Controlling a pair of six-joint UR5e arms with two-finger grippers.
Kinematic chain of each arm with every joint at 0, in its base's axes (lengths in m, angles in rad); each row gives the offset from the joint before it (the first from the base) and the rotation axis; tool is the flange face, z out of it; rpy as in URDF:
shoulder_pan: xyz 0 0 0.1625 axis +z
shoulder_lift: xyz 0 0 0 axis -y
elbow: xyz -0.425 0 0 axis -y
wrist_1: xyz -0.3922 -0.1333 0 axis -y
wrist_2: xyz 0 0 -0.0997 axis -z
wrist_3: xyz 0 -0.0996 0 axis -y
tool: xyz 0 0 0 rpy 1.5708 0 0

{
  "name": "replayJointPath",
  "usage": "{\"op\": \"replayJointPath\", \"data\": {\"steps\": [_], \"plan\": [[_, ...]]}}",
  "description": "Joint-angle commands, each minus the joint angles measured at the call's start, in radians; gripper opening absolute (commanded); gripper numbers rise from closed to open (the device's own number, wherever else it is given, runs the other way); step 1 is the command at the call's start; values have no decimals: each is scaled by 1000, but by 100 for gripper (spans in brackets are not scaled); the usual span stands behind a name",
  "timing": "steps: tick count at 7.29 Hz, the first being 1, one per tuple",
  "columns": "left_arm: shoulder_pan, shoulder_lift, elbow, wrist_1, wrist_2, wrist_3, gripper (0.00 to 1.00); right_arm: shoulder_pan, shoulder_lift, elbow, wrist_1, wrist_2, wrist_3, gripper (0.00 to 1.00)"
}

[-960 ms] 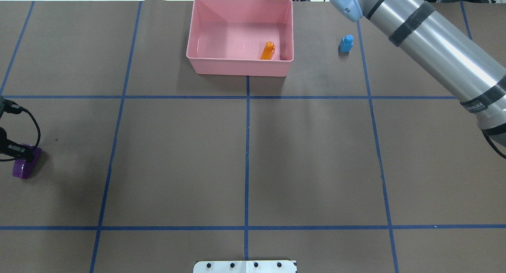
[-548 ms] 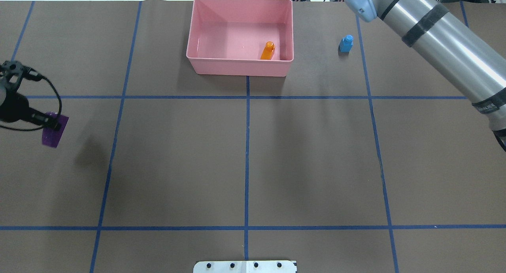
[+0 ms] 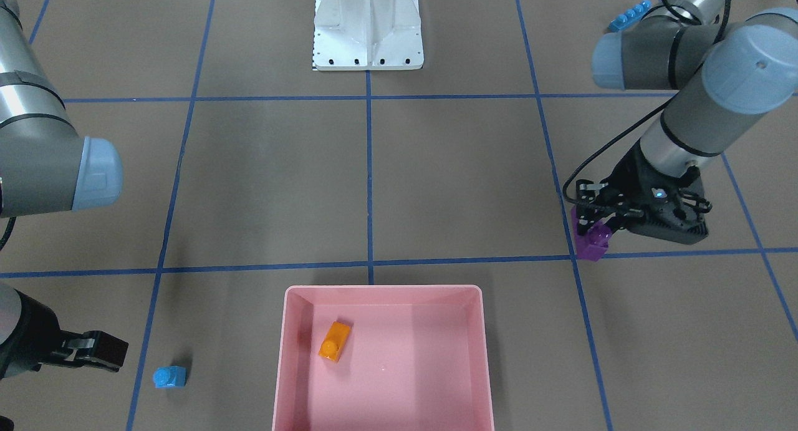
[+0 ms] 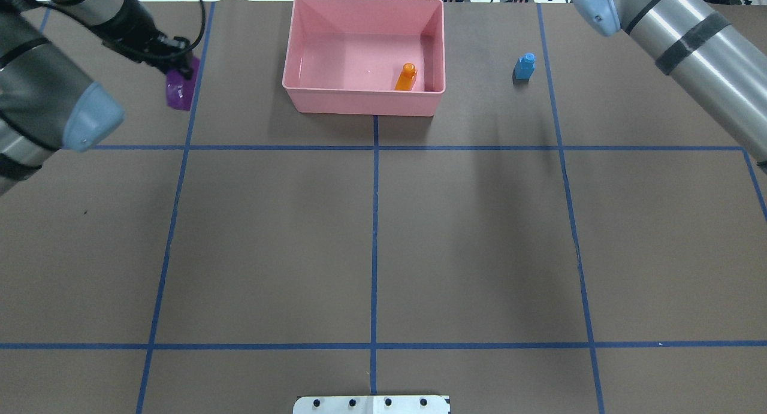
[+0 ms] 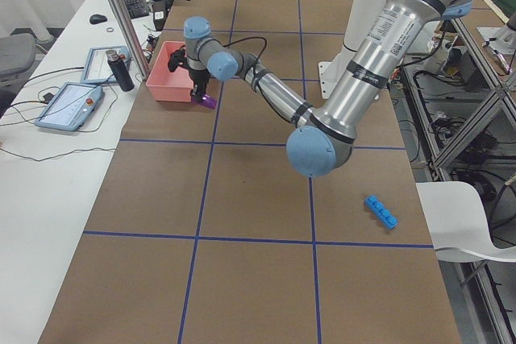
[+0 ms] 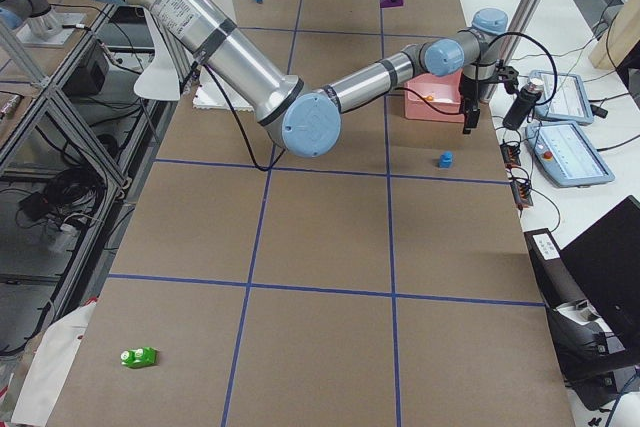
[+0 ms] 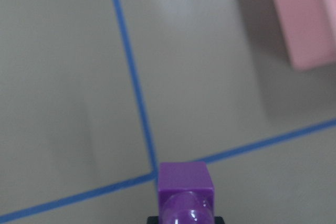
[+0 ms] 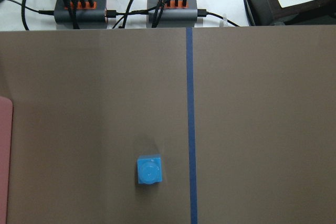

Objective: Put all blocks into box

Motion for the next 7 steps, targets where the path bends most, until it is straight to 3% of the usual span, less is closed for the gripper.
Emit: {"op": "replayJointPath", "data": {"steps": [1,2,3,4,5,7], "plan": [[6,-351,359,13,2,-64,0,-7,-68,-17,120,0,-5,100],[20,-439,494,7,8,-94,0,-16,-68,-43,149,0,-3,100],[50,-505,591,-28,109,-125,0,-27,-69,-54,169,0,-2,100],[85,-556,694,-87,129,-160,0,-33,-71,-60,171,0,-3,100],[125,-558,734,-160,144,-206,0,-44,-71,-60,171,-1,0,100],[173,-558,743,-165,189,-234,4,-50,-80,-60,177,-1,0,100]]}}
